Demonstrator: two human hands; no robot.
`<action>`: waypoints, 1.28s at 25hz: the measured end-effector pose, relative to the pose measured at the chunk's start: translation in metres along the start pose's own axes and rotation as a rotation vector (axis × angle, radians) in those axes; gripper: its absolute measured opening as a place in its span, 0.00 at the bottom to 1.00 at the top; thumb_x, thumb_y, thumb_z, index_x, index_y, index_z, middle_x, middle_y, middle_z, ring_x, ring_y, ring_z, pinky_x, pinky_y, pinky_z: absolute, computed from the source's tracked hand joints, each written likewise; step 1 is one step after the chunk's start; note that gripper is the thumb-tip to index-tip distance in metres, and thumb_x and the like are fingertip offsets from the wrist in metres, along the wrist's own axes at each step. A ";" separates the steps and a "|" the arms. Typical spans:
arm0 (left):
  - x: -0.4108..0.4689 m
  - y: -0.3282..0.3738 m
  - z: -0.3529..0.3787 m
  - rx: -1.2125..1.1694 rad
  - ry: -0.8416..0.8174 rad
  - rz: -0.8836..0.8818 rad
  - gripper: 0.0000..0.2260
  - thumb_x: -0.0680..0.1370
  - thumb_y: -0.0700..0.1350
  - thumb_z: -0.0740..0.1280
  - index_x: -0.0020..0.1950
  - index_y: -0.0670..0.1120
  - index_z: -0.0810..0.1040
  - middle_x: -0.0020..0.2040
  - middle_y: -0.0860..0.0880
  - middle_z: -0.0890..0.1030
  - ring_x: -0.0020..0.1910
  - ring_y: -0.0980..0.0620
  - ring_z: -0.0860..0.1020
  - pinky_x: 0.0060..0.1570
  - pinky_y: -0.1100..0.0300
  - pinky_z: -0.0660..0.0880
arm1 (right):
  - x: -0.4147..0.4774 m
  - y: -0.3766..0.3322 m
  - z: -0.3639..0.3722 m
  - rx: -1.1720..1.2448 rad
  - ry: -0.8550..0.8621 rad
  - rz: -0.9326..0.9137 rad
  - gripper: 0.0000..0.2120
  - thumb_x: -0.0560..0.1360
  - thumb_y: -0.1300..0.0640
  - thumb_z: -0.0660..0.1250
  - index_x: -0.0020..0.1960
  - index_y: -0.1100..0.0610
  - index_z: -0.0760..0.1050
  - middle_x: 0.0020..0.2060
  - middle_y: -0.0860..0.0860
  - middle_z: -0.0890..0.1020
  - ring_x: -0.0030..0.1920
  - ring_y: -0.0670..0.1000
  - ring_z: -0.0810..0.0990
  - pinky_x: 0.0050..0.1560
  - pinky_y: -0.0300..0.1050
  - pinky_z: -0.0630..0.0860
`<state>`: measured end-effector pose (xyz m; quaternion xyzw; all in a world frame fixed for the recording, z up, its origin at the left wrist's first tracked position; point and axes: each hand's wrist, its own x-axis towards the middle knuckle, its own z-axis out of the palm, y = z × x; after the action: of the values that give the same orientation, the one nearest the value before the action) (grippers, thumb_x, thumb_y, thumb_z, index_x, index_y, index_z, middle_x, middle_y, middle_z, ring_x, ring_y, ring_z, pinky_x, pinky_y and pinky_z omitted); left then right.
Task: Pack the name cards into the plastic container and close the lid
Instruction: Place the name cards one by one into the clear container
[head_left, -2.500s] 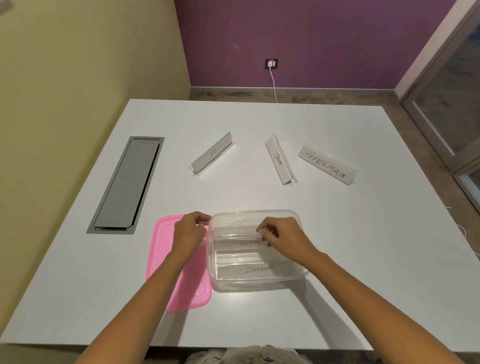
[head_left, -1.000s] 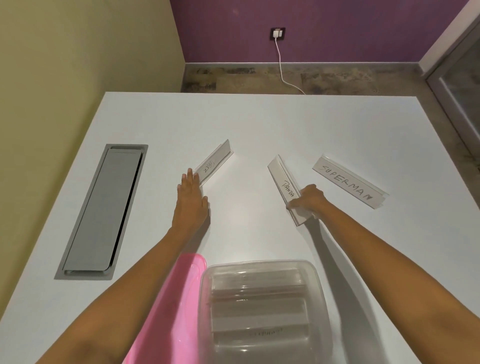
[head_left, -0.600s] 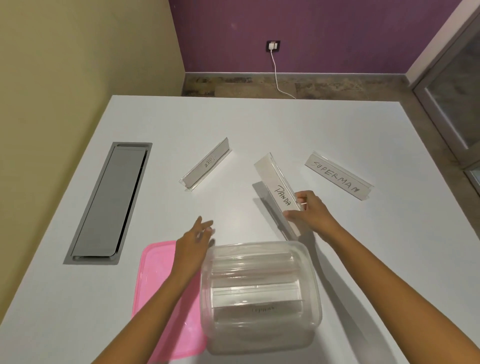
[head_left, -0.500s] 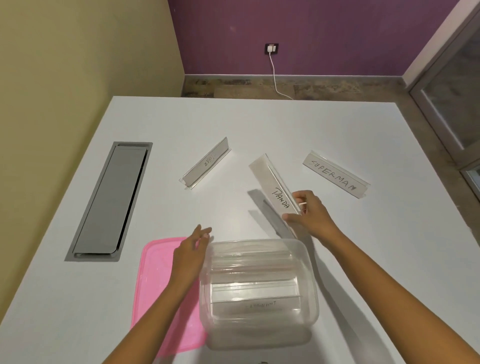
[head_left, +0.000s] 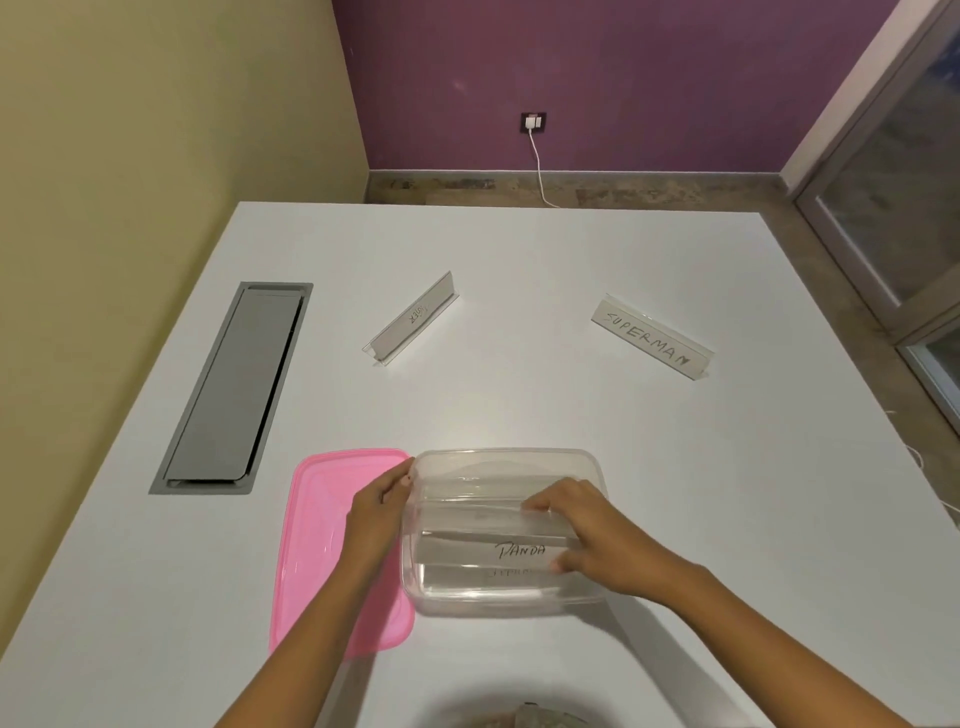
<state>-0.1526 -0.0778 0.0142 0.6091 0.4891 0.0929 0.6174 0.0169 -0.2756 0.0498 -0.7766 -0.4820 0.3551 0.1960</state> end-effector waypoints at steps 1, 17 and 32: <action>0.000 -0.001 0.000 -0.012 0.000 0.000 0.15 0.80 0.46 0.62 0.66 0.49 0.75 0.65 0.49 0.78 0.65 0.48 0.75 0.68 0.45 0.69 | 0.000 0.001 0.007 -0.035 -0.018 0.002 0.30 0.69 0.62 0.73 0.68 0.52 0.67 0.61 0.48 0.70 0.63 0.47 0.64 0.64 0.38 0.66; -0.006 -0.006 0.013 0.073 0.198 0.058 0.15 0.80 0.46 0.61 0.65 0.48 0.76 0.63 0.47 0.80 0.64 0.47 0.76 0.65 0.53 0.69 | 0.014 0.002 0.053 -0.277 0.062 0.057 0.17 0.76 0.62 0.64 0.64 0.54 0.73 0.60 0.53 0.79 0.60 0.54 0.77 0.54 0.47 0.75; 0.083 0.048 0.004 0.501 0.393 0.105 0.16 0.81 0.48 0.53 0.61 0.41 0.74 0.58 0.40 0.78 0.58 0.39 0.75 0.53 0.47 0.73 | 0.051 0.032 -0.017 -0.048 0.592 0.207 0.17 0.73 0.55 0.71 0.61 0.56 0.77 0.58 0.52 0.81 0.61 0.53 0.75 0.59 0.43 0.70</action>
<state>-0.0851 -0.0100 0.0127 0.7371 0.5744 0.1171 0.3363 0.0637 -0.2447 0.0224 -0.8957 -0.3304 0.1201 0.2724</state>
